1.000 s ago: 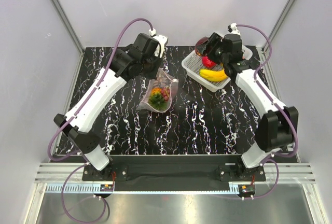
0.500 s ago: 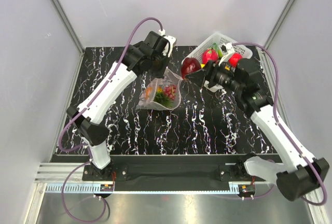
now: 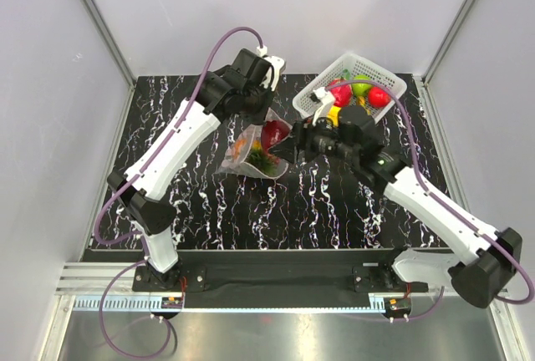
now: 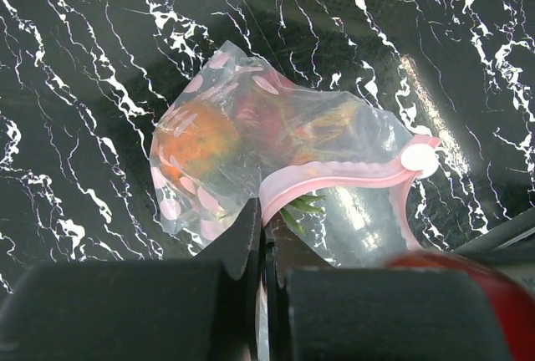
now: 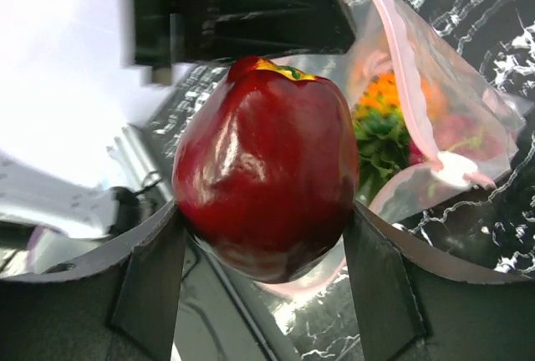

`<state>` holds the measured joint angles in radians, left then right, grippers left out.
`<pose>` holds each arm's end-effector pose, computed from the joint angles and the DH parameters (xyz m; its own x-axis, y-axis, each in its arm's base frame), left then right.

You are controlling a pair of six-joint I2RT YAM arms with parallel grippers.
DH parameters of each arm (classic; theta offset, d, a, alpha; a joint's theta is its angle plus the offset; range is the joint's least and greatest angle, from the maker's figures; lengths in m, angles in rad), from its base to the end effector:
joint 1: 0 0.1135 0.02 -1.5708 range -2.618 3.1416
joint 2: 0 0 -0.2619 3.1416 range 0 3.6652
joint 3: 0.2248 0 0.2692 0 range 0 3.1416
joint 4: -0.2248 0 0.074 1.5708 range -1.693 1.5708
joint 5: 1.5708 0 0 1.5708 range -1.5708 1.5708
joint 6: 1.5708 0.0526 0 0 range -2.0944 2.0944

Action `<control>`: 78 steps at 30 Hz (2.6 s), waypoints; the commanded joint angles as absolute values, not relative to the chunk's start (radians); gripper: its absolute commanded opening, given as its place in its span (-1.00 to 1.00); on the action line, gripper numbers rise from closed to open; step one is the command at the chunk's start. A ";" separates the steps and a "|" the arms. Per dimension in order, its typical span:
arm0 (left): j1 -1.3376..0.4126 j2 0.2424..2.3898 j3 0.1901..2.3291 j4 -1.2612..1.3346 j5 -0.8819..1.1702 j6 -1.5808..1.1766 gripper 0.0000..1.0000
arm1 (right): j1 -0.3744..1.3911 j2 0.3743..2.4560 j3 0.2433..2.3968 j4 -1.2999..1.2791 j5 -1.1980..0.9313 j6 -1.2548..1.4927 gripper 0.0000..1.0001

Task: Place the food in the zip-top bag and seal the zipper
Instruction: Place the fake fruit in the zipper food storage bag, then adjust the zipper food storage bag at the center of the board.

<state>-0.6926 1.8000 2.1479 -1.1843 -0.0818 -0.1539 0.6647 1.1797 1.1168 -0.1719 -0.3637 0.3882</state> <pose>0.3032 -0.2460 0.4206 -0.6556 0.3454 -0.6715 0.4997 0.8651 -0.0428 0.2290 0.2032 0.3704 -0.4908 0.0649 -0.8689 -0.7163 0.5377 0.4447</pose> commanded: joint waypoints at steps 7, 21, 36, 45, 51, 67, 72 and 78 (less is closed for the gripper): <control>-0.683 1.760 2.180 -1.152 -0.060 -0.140 -1.00 | 0.799 1.342 1.305 -0.291 -0.051 0.315 0.15; -0.623 1.694 2.043 -1.080 0.021 -0.147 -1.00 | 0.830 1.261 1.279 -0.305 0.023 0.356 0.87; -0.592 1.611 1.924 -0.991 0.055 -0.163 -1.00 | 0.830 1.236 1.223 -0.477 0.134 0.508 0.18; -0.591 1.611 1.934 -0.992 0.063 -0.163 -1.00 | 0.839 1.319 1.224 -0.374 0.028 0.518 0.12; -0.591 1.606 1.940 -0.997 0.064 -0.160 -1.00 | 0.841 1.365 1.276 -0.492 0.124 0.540 -0.21; -0.595 1.552 1.938 -1.049 0.187 -0.173 -1.00 | 0.842 1.298 1.617 -0.670 0.140 0.480 -1.00; -0.595 1.522 1.875 -1.011 0.175 -0.190 -1.00 | 0.842 1.373 1.611 -0.713 0.176 0.468 -1.00; -0.595 1.532 1.902 -1.051 0.089 -0.169 -0.99 | 0.844 1.266 1.450 -0.655 0.210 0.486 -1.00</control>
<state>-0.5972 1.5429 1.8786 -1.0630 0.1387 -0.1829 0.8345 1.3273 1.4868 -0.6708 0.1493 0.4919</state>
